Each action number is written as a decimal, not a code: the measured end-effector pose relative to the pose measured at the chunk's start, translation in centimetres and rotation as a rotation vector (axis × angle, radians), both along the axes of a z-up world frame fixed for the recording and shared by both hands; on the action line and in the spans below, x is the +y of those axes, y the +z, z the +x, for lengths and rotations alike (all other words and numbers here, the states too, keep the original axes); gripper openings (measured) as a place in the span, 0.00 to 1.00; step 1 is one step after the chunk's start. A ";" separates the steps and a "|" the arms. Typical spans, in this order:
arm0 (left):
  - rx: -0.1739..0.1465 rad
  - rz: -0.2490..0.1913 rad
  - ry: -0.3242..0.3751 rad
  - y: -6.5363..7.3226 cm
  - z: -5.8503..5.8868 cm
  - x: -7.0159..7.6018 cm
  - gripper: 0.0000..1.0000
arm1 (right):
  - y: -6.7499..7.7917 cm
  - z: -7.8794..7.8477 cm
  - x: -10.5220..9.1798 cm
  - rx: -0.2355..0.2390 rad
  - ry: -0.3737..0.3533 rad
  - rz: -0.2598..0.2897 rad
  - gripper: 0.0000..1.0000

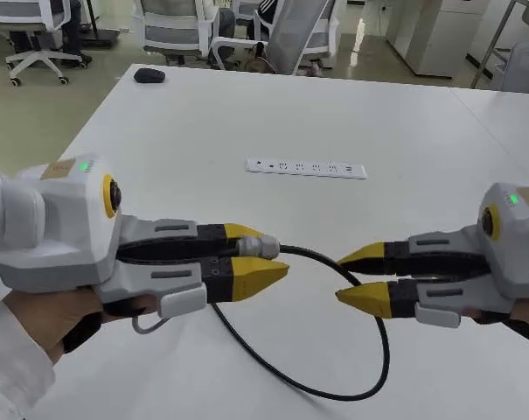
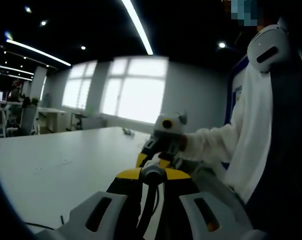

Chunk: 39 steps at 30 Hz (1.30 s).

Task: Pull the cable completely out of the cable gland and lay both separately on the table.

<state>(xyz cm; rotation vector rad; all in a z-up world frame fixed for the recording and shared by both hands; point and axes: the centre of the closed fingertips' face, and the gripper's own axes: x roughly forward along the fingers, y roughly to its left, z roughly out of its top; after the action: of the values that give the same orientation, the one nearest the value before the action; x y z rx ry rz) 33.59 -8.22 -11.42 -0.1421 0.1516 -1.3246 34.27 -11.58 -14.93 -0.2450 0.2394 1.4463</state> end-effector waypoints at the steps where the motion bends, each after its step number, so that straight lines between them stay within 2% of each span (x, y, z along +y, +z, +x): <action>1: 0.000 0.002 -0.003 -0.1 0.0 -0.1 0.17 | 0.9 -0.3 0.6 -0.015 0.020 0.015 0.21; 4: 0.000 0.003 -0.004 -0.2 0.1 -0.3 0.17 | 2.8 -0.8 1.7 -0.035 0.055 0.055 0.22; 7: -0.002 0.002 -0.004 -0.1 0.1 -0.5 0.17 | 3.8 -1.1 2.5 -0.048 0.078 0.086 0.22; 9: -0.001 -0.001 -0.007 0.0 0.1 -0.5 0.17 | 4.1 -1.2 2.9 -0.094 0.099 0.105 0.20; 16: -0.005 -0.006 -0.019 0.1 -0.2 -0.5 0.17 | 3.6 -0.9 3.1 -0.063 0.100 0.103 0.12; 20: -0.007 -0.008 -0.015 0.1 -0.1 -0.6 0.17 | 3.5 -1.4 3.3 -0.041 0.128 0.110 0.04; 23: -0.006 -0.007 -0.010 0.0 0.1 -0.5 0.17 | 3.4 -1.3 3.4 -0.064 0.126 0.108 0.04; 26: -0.006 -0.009 -0.010 0.0 0.1 -0.4 0.17 | 3.4 -1.3 3.5 -0.046 0.128 0.112 0.03; 33: 0.001 -0.005 -0.004 -0.2 0.2 -0.1 0.17 | 3.0 -1.2 3.6 -0.056 0.134 0.093 0.03; 39: 0.008 0.002 0.006 -0.5 0.4 0.2 0.17 | 2.0 -0.8 2.8 -0.051 0.118 0.068 0.03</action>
<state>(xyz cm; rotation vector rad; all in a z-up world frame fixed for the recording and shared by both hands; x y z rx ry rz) 33.95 -8.05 -11.90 -0.1457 0.1594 -1.3175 33.49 -8.76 -12.88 -0.2441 0.1355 1.5602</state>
